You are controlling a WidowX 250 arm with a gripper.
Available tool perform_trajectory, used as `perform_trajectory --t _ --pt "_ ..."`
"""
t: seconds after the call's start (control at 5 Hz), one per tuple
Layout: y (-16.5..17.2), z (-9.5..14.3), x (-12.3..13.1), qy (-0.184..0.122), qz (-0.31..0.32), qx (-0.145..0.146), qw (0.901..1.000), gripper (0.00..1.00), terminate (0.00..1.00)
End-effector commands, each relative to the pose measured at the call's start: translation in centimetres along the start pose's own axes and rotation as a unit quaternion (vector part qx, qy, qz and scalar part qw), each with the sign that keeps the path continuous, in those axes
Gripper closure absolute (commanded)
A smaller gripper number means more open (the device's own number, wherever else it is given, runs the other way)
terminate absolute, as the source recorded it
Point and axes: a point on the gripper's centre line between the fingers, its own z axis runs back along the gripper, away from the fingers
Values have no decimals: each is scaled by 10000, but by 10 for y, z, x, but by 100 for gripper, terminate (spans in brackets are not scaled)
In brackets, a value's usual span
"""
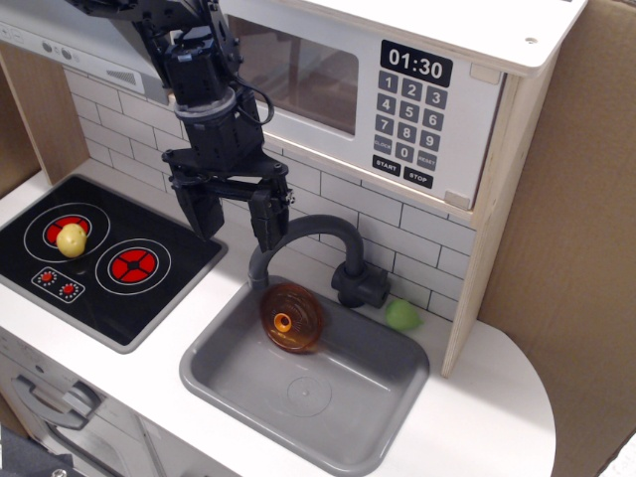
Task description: Open microwave
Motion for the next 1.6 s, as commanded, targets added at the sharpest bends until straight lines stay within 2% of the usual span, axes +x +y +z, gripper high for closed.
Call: perform_trajectory --t 0.0,0.2,0.4,0.6,0.8,1.2,1.4 --pt "0 0 0 0 0 0 10000 0 0" --pt "28 34 7 -475 -250 497 9973 0 0" --pt "46 68 14 -1032 -497 852 9898 0 0" --pt "64 99 23 -1485 -530 686 9851 0 0" --pt "81 120 37 -1913 -387 551 9792 0 0" --pt "91 120 66 -2111 -311 729 9742 0 0" --pt "91 117 78 -2055 -338 626 9761 0 0"
